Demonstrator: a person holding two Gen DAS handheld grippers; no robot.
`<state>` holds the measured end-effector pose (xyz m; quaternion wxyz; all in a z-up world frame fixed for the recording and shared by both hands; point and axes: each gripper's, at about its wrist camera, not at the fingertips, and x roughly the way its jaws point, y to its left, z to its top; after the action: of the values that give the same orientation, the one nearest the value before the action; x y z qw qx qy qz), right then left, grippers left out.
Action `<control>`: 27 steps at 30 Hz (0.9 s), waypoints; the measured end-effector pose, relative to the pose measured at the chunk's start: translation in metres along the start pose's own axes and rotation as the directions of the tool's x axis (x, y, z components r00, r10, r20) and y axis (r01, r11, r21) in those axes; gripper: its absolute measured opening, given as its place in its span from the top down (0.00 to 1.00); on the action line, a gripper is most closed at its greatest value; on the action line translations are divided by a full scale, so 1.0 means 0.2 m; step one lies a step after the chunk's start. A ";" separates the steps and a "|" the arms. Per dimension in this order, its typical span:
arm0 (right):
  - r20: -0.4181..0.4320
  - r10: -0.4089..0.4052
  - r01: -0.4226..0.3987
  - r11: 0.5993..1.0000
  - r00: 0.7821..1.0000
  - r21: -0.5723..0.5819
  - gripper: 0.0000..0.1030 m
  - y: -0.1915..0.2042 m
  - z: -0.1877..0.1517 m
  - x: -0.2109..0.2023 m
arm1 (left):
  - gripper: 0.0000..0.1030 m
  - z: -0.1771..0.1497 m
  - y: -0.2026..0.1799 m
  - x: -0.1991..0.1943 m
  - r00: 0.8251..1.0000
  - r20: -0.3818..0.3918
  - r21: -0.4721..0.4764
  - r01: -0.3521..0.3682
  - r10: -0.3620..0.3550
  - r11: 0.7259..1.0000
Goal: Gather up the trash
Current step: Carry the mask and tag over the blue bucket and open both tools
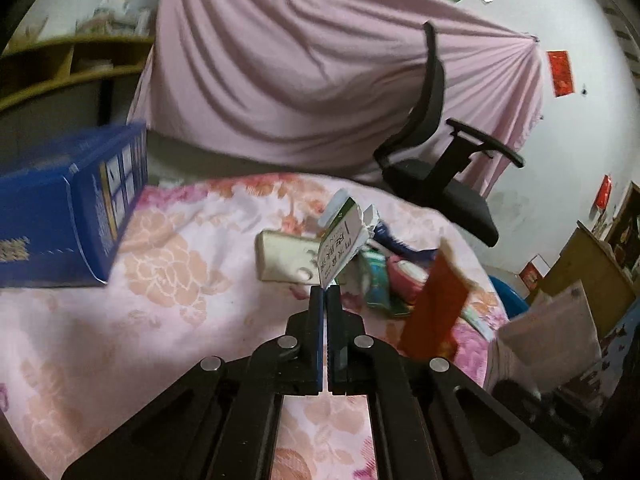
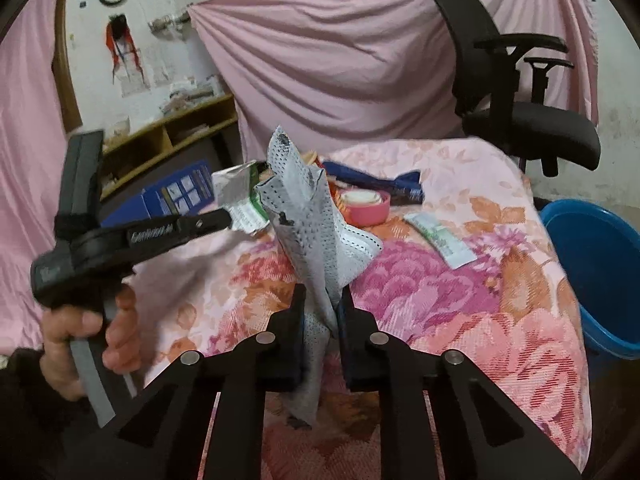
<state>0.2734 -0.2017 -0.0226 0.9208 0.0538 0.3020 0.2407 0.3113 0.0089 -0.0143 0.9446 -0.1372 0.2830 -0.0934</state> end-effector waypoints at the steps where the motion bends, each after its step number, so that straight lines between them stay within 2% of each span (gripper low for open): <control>1: 0.014 0.005 -0.005 1.000 1.000 0.006 0.88 -0.01 0.00 -0.01 | 1.00 -0.01 -0.02 -0.03 1.000 0.021 0.017 -0.003 0.003 1.000; 5: 0.091 -0.003 0.001 1.000 0.996 0.016 0.88 -0.05 0.03 -0.10 | 1.00 -0.07 -0.14 -0.13 0.995 0.100 0.088 -0.025 0.016 0.996; 9: 0.197 -0.053 0.053 0.999 0.979 0.009 0.88 -0.12 0.08 -0.23 | 1.00 -0.08 -0.32 -0.19 0.986 0.163 0.160 0.000 -0.027 0.987; 13: 0.320 -0.133 0.128 0.991 0.938 0.037 0.88 -0.23 0.12 -0.39 | 1.00 -0.07 -0.54 -0.21 0.974 0.198 0.206 0.070 -0.111 0.976; 16: 0.394 -0.217 0.210 0.976 0.893 0.063 0.88 -0.33 0.14 -0.49 | 1.00 -0.03 -0.72 -0.17 0.965 0.194 0.256 0.123 -0.176 0.959; 18: 0.427 -0.271 0.256 0.962 0.863 0.094 0.88 -0.41 0.15 -0.54 | 1.00 -0.01 -0.84 -0.13 0.961 0.169 0.280 0.167 -0.220 0.945; 20: 0.433 -0.323 0.290 0.946 0.841 0.142 0.88 -0.51 0.15 -0.58 | 1.00 0.01 -0.96 -0.06 0.956 0.129 0.298 0.215 -0.262 0.930; 22: 0.409 -0.355 0.293 0.933 0.841 0.208 0.88 -0.63 0.14 -0.58 | 1.00 0.01 -1.09 0.04 0.953 0.069 0.315 0.261 -0.297 0.912; 24: 0.374 -0.382 0.297 0.917 0.845 0.265 0.88 -0.73 0.11 -0.57 | 1.00 0.00 -1.20 0.16 0.946 -0.028 0.313 0.315 -0.323 0.896; 27: 0.311 -0.416 0.319 0.893 0.855 0.317 0.88 -0.87 0.08 -0.53 | 1.00 -0.01 -1.32 0.33 0.931 -0.141 0.299 0.363 -0.336 0.882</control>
<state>0.2790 -0.4043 0.0037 0.9753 0.1565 0.1556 0.0038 0.3393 -0.2582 0.0331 0.9090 -0.0269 0.2746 -0.3125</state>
